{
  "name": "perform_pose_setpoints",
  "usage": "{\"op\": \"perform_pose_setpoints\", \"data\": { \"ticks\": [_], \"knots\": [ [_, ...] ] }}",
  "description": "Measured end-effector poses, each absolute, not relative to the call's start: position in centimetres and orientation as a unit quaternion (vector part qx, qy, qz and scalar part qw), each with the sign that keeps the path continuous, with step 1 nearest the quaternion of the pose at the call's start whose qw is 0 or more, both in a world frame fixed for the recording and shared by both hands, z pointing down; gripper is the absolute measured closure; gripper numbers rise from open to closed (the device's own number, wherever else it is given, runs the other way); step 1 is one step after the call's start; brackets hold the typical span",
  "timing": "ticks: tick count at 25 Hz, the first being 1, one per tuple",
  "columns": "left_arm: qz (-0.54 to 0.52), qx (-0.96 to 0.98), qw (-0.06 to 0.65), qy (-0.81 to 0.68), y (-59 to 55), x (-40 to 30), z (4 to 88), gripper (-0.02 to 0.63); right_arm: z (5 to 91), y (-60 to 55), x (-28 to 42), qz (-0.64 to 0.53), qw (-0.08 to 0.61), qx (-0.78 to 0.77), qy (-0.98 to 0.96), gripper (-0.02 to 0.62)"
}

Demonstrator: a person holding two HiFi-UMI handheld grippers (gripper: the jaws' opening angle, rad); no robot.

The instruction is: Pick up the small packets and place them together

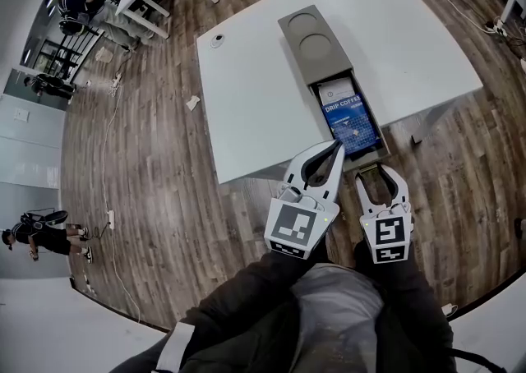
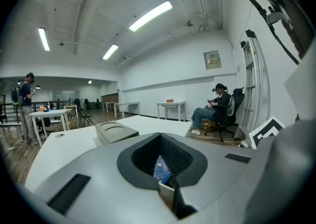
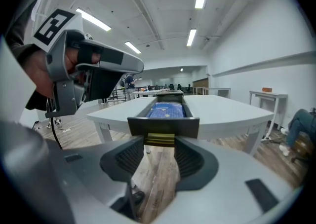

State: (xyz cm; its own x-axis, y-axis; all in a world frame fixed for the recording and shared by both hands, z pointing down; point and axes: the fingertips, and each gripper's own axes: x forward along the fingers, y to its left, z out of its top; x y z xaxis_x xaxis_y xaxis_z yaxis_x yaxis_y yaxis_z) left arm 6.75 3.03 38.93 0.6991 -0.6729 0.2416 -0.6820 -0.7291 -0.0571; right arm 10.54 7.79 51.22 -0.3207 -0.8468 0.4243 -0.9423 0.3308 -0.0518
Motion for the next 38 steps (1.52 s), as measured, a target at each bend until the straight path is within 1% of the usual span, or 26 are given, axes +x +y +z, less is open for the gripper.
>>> {"op": "perform_pose_setpoints", "data": {
  "ticks": [2, 5, 13, 19, 23, 30, 34, 38],
  "knots": [
    [0.122, 0.92, 0.019, -0.373, 3.2, 6.9, 38.8, 0.604, 50.9, 8.2, 10.7, 0.147, 0.155, 0.552, -0.806, 0.404],
    [0.121, 0.915, 0.023, -0.385, 3.8, 6.7, 38.5, 0.604, 50.4, 9.2, 11.0, 0.146, 0.147, 0.542, -0.814, 0.4],
    [0.091, 0.9, 0.037, -0.424, 4.9, 6.1, 35.1, 0.604, 43.8, 9.0, 12.0, 0.07, 0.168, 0.507, -0.842, 0.4],
    [0.048, 0.89, 0.036, -0.452, 3.1, 4.5, 32.2, 0.604, 41.0, 6.0, 10.8, 0.001, 0.234, 0.464, -0.854, 0.4],
    [0.041, 0.883, 0.058, -0.464, 1.3, 3.2, 33.4, 0.604, 43.2, 4.3, 9.8, -0.003, 0.303, 0.424, -0.854, 0.4],
    [0.043, 0.875, 0.078, -0.476, -2.0, 1.8, 34.8, 0.604, 46.4, 2.8, 7.7, -0.016, 0.392, 0.32, -0.862, 0.399],
    [0.045, 0.875, 0.082, -0.476, -3.6, 1.6, 35.3, 0.604, 48.3, 2.5, 6.8, 0.0, 0.424, 0.271, -0.864, 0.363],
    [0.048, 0.875, 0.084, -0.474, -5.1, 1.5, 35.3, 0.604, 49.3, 1.5, 6.5, 0.021, 0.443, 0.248, -0.861, 0.344]
  ]
}}
